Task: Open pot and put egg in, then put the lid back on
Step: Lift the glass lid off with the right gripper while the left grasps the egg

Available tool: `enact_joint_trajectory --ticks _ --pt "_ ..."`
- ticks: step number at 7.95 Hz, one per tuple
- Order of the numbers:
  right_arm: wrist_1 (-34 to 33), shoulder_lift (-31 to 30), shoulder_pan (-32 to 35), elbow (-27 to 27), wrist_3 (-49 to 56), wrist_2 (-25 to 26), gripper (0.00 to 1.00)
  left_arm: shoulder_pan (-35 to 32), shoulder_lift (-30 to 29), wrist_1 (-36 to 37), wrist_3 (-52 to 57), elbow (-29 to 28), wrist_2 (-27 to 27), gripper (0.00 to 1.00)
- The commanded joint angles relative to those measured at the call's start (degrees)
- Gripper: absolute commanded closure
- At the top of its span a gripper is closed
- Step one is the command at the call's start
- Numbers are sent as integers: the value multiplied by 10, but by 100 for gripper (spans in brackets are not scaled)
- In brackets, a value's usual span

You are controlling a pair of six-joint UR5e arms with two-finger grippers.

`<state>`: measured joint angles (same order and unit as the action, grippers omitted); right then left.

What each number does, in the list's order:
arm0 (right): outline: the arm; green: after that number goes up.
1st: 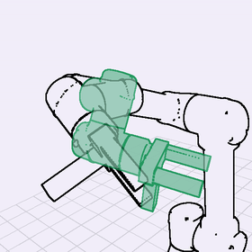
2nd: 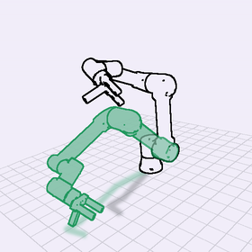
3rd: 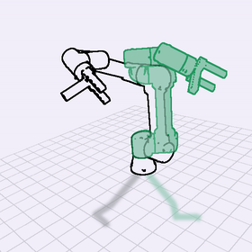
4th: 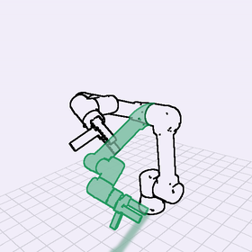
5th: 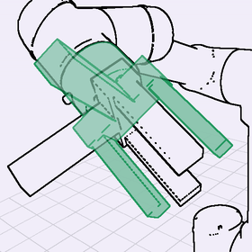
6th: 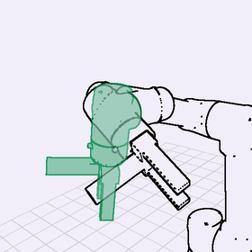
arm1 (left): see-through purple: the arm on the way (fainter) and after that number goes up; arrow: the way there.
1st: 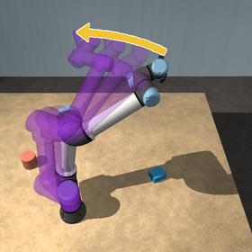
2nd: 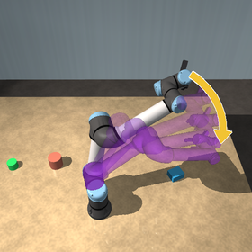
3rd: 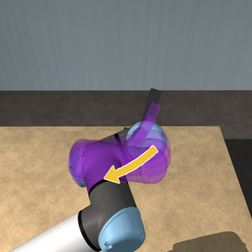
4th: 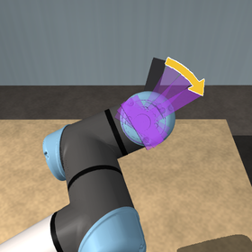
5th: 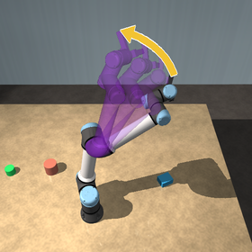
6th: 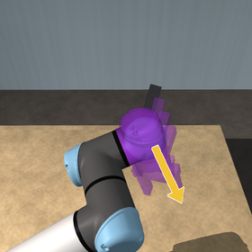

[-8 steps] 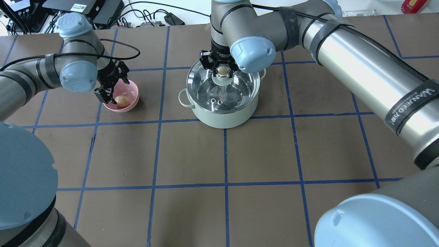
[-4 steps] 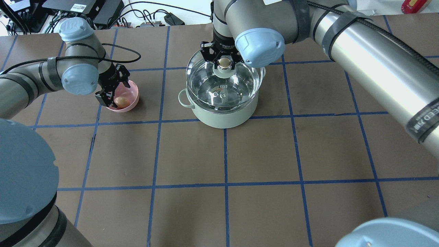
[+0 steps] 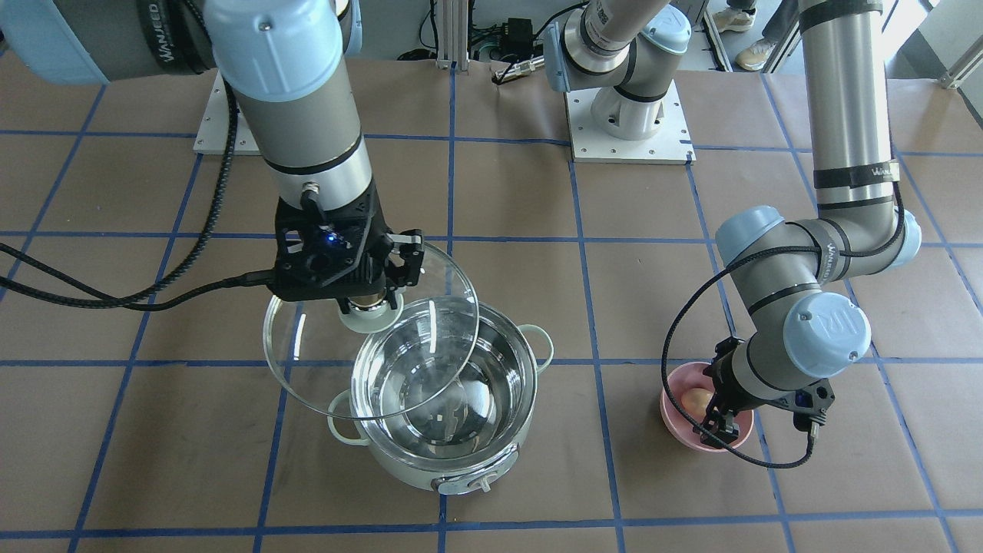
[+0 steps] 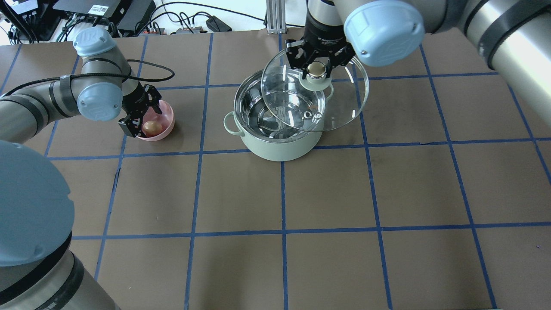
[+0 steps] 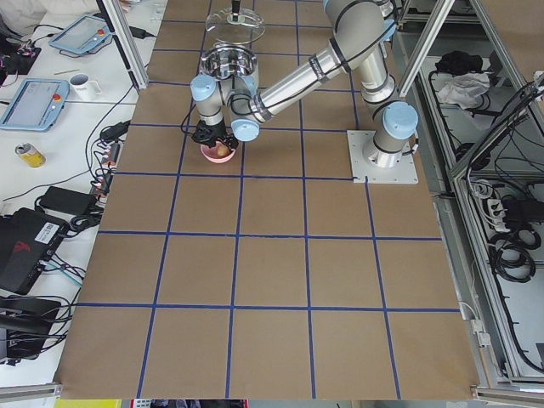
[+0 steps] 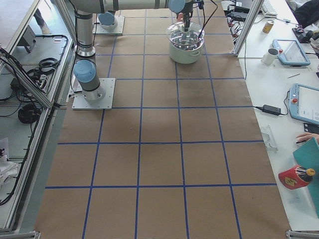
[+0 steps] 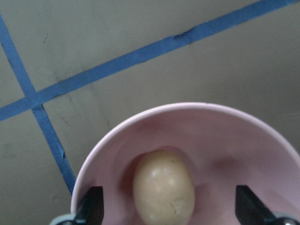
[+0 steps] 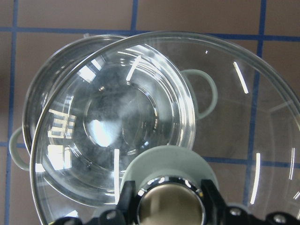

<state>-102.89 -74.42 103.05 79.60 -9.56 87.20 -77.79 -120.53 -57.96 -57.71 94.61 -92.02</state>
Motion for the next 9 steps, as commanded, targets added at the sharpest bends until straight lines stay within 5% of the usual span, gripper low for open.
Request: enact_joint_trajectory --ticks 1,4,9 --pt "67 -36 -85 18 119 2 100 1 -7 1 -5 0 2 15" --pt "73 -37 -125 31 185 41 100 1 -8 16 -5 0 5 19" --pt "64 -37 -130 37 200 37 100 1 -18 32 -6 0 32 65"
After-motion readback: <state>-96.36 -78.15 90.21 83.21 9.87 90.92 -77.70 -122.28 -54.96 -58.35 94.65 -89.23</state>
